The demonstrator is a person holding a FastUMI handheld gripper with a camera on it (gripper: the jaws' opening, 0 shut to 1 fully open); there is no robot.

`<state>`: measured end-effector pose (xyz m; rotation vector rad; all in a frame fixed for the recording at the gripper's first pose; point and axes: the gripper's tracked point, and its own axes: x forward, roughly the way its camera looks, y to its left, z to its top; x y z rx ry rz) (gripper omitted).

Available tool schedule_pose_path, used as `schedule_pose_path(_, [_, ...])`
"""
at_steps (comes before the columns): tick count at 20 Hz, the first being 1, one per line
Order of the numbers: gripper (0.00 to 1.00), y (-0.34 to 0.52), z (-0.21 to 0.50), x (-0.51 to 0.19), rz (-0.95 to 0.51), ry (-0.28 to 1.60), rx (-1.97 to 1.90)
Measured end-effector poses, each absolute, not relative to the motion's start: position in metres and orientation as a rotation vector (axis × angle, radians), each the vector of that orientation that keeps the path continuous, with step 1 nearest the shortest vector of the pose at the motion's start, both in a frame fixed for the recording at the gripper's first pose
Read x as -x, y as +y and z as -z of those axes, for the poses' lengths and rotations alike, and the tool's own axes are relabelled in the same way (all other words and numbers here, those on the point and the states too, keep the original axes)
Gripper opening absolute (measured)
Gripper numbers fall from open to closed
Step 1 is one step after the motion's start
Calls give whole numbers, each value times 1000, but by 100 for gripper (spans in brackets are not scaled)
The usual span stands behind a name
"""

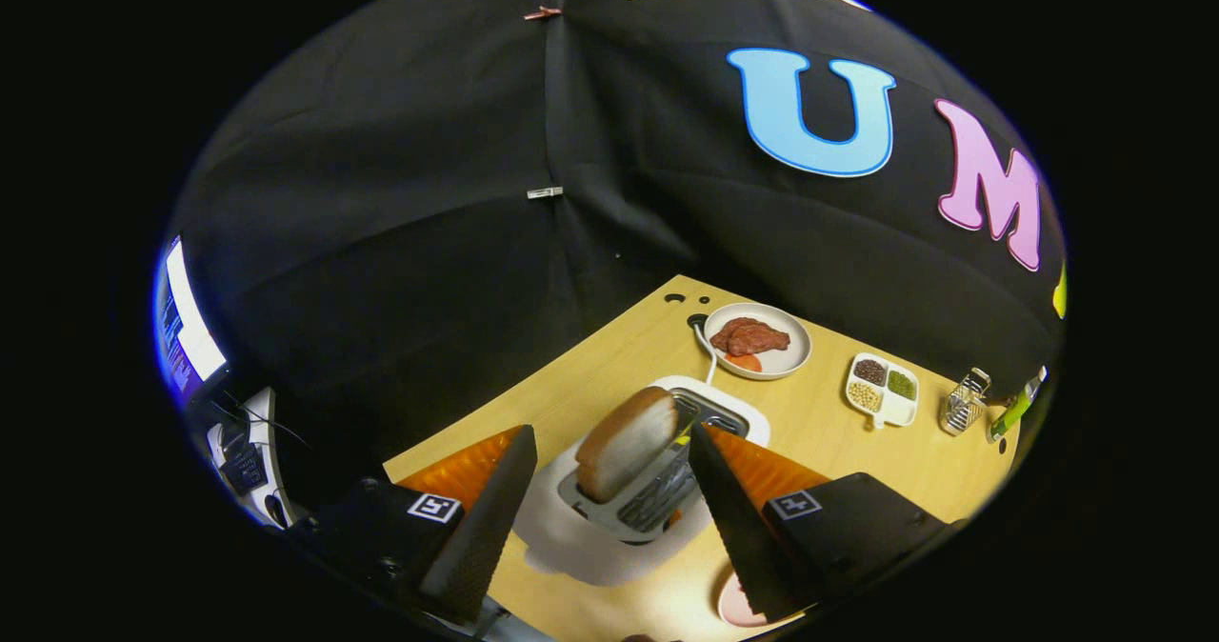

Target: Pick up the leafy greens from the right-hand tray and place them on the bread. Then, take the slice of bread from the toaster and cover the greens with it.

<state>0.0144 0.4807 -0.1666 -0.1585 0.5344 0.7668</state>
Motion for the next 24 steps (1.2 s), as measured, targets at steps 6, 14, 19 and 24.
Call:
schedule_pose_path(6, [99,499,195,-32,-668,555,231])
schedule_pose_path(14, [80,498,212,-49,-573,588,241])
schedule_pose_path(19, [40,495,213,-50,-548,603,244])
schedule_pose_path(24, [15,490,214,-48,-541,613,226])
